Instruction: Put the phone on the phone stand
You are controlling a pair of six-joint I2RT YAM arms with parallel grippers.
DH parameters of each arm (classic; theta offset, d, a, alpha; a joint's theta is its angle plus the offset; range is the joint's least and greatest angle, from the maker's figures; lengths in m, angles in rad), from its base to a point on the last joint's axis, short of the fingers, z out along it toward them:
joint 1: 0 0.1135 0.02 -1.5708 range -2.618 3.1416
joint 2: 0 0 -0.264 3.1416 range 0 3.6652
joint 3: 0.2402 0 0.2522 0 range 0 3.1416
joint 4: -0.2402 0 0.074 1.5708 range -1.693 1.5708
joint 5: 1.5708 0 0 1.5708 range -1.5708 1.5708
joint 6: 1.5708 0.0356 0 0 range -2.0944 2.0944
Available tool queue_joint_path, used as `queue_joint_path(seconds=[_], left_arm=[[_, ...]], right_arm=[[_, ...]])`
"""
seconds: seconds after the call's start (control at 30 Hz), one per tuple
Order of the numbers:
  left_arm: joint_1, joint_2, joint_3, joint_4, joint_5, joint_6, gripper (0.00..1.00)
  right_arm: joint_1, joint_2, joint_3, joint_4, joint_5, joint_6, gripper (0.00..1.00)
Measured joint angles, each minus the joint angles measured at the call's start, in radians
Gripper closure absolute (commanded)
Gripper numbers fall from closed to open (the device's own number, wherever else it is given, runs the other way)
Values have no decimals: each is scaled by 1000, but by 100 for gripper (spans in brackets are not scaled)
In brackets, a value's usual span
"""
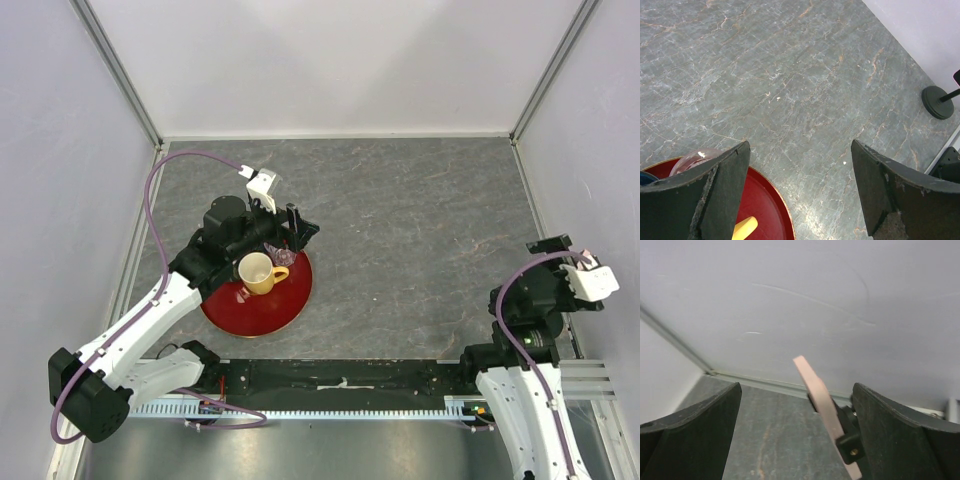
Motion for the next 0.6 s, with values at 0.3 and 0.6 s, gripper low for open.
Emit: queue_joint_path(seconds=[0.3, 0.6], left_arm=[[0, 0, 0, 0, 0, 0, 13], [0, 0, 0, 1, 0, 0, 13]], right_arm=[[-2, -7, 140, -15, -494, -71, 2], [0, 330, 372, 2, -1184, -67, 2]])
